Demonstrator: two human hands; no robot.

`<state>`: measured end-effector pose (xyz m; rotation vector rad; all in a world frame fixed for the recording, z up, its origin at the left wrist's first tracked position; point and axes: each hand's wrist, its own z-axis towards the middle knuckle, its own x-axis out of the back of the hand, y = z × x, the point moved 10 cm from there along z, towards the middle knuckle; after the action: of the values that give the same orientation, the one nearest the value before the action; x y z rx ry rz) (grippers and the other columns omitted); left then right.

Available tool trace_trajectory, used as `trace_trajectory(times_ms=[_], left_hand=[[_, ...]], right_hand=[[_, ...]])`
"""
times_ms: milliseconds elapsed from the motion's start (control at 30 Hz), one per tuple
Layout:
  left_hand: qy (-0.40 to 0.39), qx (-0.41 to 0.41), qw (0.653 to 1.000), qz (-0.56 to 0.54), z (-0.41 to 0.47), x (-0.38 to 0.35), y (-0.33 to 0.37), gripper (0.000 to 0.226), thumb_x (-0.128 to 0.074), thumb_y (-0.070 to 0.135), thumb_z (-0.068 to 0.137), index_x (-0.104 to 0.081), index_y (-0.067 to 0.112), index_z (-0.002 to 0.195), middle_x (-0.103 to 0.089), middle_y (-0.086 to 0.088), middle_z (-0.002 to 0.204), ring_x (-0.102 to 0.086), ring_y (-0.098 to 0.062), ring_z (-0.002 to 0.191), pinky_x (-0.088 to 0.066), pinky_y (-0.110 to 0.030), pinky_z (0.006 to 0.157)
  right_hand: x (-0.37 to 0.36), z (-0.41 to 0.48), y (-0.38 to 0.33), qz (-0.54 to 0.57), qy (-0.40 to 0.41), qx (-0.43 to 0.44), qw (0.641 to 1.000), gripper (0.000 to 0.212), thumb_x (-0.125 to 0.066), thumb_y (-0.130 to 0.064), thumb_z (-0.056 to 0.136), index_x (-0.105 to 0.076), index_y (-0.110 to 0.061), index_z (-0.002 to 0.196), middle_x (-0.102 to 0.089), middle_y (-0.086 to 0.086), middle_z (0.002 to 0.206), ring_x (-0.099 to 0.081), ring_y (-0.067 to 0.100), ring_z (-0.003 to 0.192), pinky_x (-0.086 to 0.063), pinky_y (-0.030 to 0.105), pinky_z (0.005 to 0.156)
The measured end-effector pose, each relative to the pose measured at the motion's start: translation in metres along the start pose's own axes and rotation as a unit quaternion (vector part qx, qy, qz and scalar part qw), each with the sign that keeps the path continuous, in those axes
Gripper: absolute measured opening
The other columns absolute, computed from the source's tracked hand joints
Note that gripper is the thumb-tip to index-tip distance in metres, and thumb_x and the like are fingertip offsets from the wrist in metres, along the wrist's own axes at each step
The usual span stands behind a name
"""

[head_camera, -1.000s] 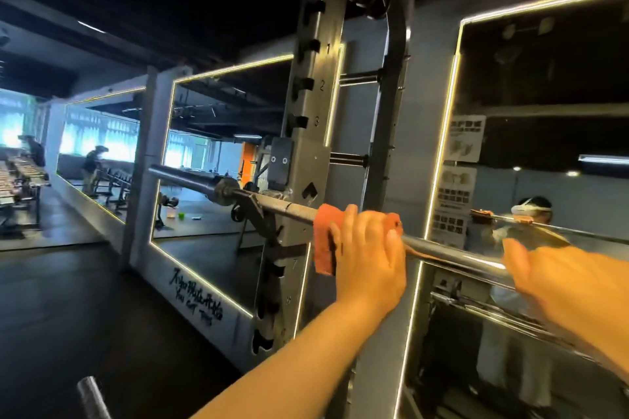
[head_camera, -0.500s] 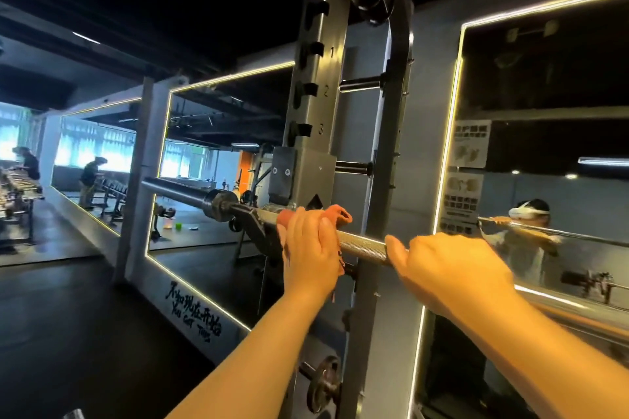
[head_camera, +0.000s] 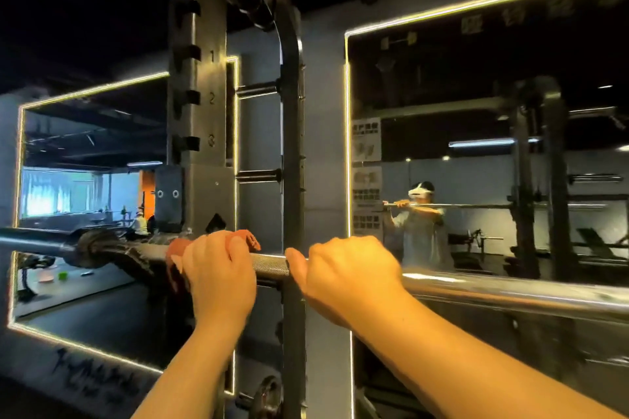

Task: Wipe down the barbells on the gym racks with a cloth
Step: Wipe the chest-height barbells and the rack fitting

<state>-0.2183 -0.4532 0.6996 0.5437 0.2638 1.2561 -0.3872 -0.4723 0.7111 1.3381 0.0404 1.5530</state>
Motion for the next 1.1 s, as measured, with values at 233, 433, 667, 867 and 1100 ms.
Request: trace_trajectory(times_ms=[233,433,667,867,1100], left_hand=[[-0.056,-0.216,0.975,0.001,-0.05,-0.006,0.058,0.053,-0.022,0.049,0.106,-0.066,0.019,0.114,-0.064,0.007,0.104,-0.055,-0.013,0.098,-0.043,-0.042,0.096],[-0.11,-0.182,0.958,0.191,-0.002,0.0,0.02,0.024,-0.082,0.022,0.077,-0.058,0.025,0.083,-0.053,0.012,0.068,-0.047,-0.013,0.058,-0.051,-0.049,0.069],[-0.026,-0.072,0.997,-0.005,-0.036,-0.004,0.038,0.023,-0.037,0.034,0.1,-0.06,0.037,0.097,-0.054,0.016,0.093,-0.051,-0.019,0.101,-0.025,-0.068,0.111],[-0.132,-0.232,0.964,-0.017,-0.046,-0.001,0.039,0.044,-0.037,0.033,0.098,-0.054,0.029,0.138,-0.055,0.01,0.124,-0.047,-0.021,0.123,-0.029,-0.058,0.114],[-0.035,0.0,0.999,-0.033,0.003,0.016,-0.04,0.037,-0.021,0.04,0.1,-0.055,0.025,0.101,-0.052,0.004,0.105,-0.046,-0.023,0.115,-0.027,-0.047,0.114]], right_hand=[[0.006,-0.008,0.001,0.055,-0.002,-0.027,0.998,0.025,-0.034,-0.03,0.11,-0.048,-0.011,0.118,-0.045,0.006,0.079,-0.057,0.028,0.075,-0.055,0.045,0.072],[0.011,-0.012,0.003,0.069,0.049,-0.03,0.996,0.032,-0.031,-0.034,0.109,-0.047,-0.011,0.126,-0.039,0.006,0.077,-0.057,0.027,0.073,-0.054,0.043,0.066],[0.014,-0.013,0.006,0.055,0.048,-0.036,0.997,0.03,-0.033,-0.032,0.11,-0.049,-0.009,0.121,-0.039,0.006,0.077,-0.054,0.028,0.071,-0.048,0.041,0.062],[0.021,-0.021,0.005,-0.003,0.067,-0.057,0.996,0.043,-0.018,-0.033,0.106,-0.05,-0.012,0.125,-0.058,0.009,0.106,-0.064,0.034,0.087,-0.041,0.043,0.06],[0.016,-0.024,0.011,-0.039,0.025,-0.105,0.993,0.022,-0.037,-0.037,0.107,-0.043,-0.018,0.116,-0.054,0.001,0.095,-0.057,0.024,0.075,-0.049,0.041,0.061]])
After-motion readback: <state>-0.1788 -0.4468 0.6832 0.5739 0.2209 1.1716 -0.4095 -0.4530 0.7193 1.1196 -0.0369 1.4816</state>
